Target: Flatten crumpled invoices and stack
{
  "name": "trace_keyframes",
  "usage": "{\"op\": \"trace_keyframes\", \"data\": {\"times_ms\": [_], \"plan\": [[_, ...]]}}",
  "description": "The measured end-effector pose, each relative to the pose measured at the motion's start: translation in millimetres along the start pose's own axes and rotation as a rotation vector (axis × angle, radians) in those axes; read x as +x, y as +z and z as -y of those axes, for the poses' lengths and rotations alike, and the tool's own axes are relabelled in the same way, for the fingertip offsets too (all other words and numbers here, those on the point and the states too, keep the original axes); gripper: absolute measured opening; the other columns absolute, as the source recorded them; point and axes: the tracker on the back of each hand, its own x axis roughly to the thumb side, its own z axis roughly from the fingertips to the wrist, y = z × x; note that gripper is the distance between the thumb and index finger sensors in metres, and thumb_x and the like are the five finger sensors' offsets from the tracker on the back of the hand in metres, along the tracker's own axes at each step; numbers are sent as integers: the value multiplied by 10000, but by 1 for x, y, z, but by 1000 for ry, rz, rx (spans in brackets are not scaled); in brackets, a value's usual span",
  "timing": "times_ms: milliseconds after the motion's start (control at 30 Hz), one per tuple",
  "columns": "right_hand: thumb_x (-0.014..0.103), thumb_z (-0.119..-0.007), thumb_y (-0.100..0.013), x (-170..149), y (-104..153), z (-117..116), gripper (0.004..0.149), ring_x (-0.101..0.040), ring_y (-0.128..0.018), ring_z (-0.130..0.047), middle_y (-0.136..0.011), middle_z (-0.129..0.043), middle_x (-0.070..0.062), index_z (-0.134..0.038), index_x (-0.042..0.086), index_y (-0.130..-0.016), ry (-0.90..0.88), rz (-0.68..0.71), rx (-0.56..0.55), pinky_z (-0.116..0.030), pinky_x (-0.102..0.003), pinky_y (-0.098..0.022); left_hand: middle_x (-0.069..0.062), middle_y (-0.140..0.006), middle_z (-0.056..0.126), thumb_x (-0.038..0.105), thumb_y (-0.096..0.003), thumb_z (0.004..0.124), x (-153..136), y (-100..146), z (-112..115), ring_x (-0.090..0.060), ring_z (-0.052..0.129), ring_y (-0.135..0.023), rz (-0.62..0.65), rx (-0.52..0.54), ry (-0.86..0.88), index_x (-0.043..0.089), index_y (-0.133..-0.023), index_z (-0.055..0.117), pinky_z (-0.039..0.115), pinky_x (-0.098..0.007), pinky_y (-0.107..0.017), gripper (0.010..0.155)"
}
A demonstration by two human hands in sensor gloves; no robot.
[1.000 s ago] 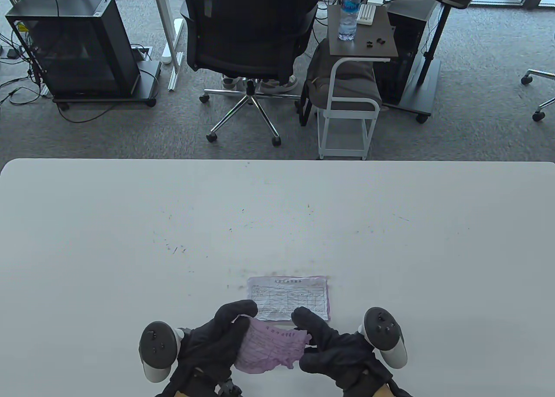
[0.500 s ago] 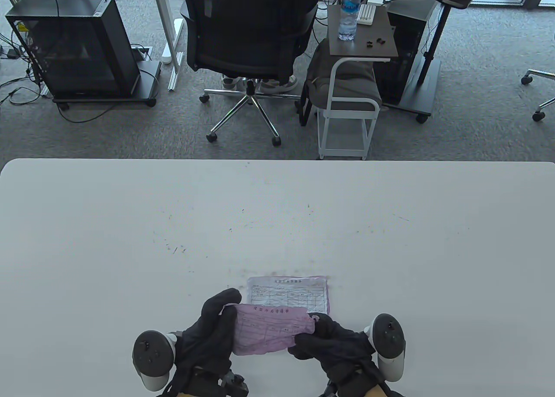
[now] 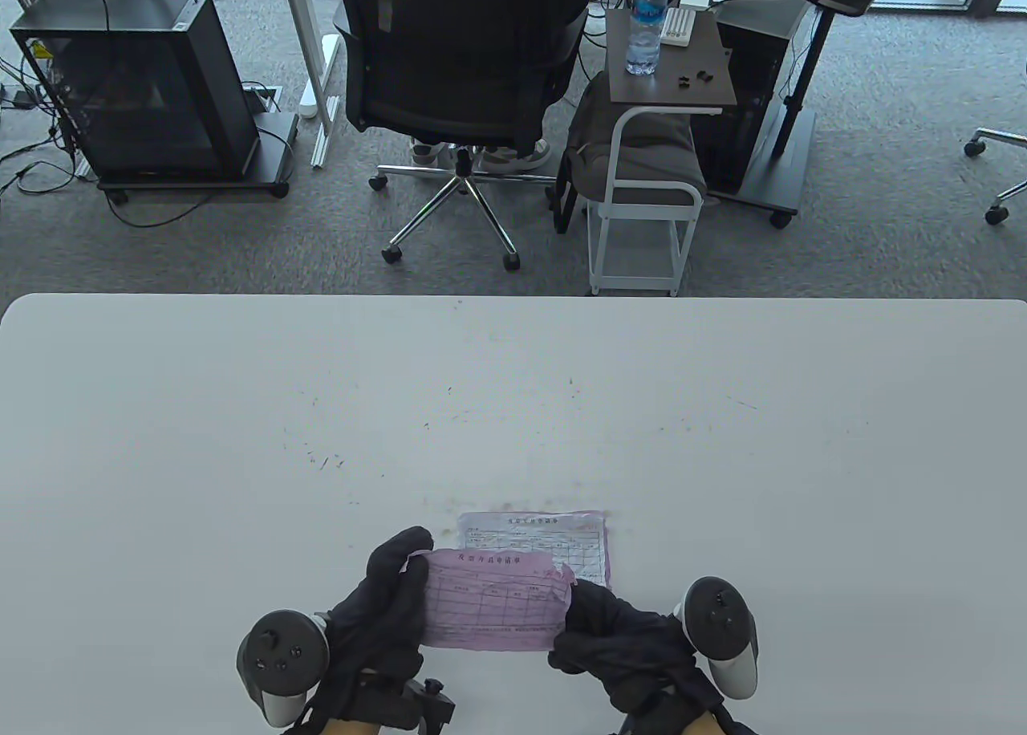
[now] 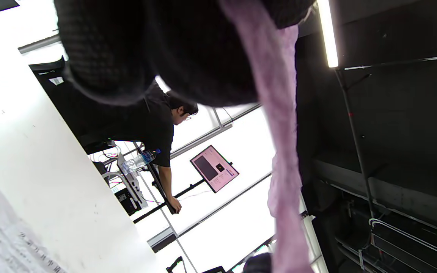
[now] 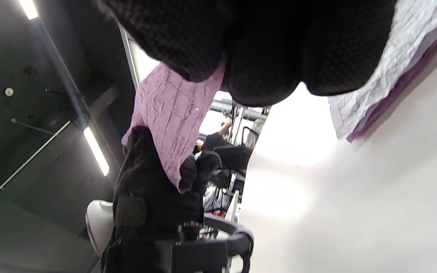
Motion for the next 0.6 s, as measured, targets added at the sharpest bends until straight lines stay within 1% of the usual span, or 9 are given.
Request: {"op": "trace_keyframes", "data": {"times_ms": [33, 100, 167, 233, 333, 367, 400, 500, 600], "plan": [[268, -853, -517, -2, 0, -1, 691, -370, -734, -842, -971, -697, -230, -455, 96, -1055, -25, 6, 60, -797, -537, -507, -59, -629, 909, 329, -615, 623, 3, 0, 0, -99, 1013, -210, 17, -5, 0, 180, -1013, 616, 916, -368, -338, 425], [442, -863, -493, -5, -1, -3, 842, -438, -814, -736, -1052, -537, -287, -376, 81, -1078, -90, 1, 97, -745, -568, -542, -58, -627, 910, 329, -614, 624, 7, 1, 0, -97, 1012, -209, 42, -4, -14, 181, -1010, 620, 917, -367, -338, 423], [521, -841, -470, -6, -1, -5, 853, -442, -817, -724, -1050, -534, -289, -412, 95, -1071, -106, 14, 42, -742, -564, -542, -57, -628, 910, 330, -613, 625, 9, 1, 2, -97, 1012, -209, 62, -20, -21, 181, -1011, 618, 916, -367, -340, 424], [542, -826, -463, -4, -1, -6, 756, -407, -779, -773, -1001, -625, -263, -529, 125, -1019, -70, 36, -95, -771, -542, -519, -57, -626, 911, 331, -613, 626, 11, 0, 4, -96, 1012, -207, 76, -43, -26, 183, -1010, 621, 917, -366, -339, 424], [477, -833, -473, -1, 2, -5, 507, -349, -666, -880, -886, -783, -212, -718, 179, -867, -33, 23, -314, -832, -494, -456, -54, -625, 912, 332, -613, 626, 11, 0, 6, -91, 1009, -202, 93, -72, -25, 185, -1010, 621, 917, -362, -336, 424], [410, -847, -488, -1, 2, -4, 417, -341, -641, -904, -860, -815, -209, -750, 190, -828, -44, 28, -352, -845, -487, -442, -55, -626, 911, 331, -613, 626, 11, 0, 6, -92, 1008, -202, 93, -75, -24, 184, -1011, 620, 917, -362, -336, 424], [366, -851, -498, -2, 3, -3, 374, -335, -622, -920, -845, -832, -216, -755, 193, -815, -55, 25, -365, -857, -478, -431, -54, -626, 911, 331, -613, 626, 11, 0, 6, -92, 1009, -202, 93, -72, -24, 184, -1011, 620, 917, -361, -336, 424], [297, -859, -502, -2, 5, 2, 394, -295, -547, -977, -790, -894, -207, -711, 174, -845, -77, 26, -368, -897, -435, -382, -60, -628, 912, 329, -614, 627, 9, 1, 7, -115, 1025, -221, 55, -49, -29, 180, -1011, 621, 918, -372, -341, 424], [229, -847, -503, 0, 9, 7, 436, -252, -471, -993, -707, -933, -163, -675, 135, -893, -48, 8, -393, -906, -405, -338, -87, -655, 918, 311, -608, 640, 1, 2, 8, -143, 1055, -267, -49, -42, -85, 153, -1001, 640, 923, -407, -353, 424]]}}
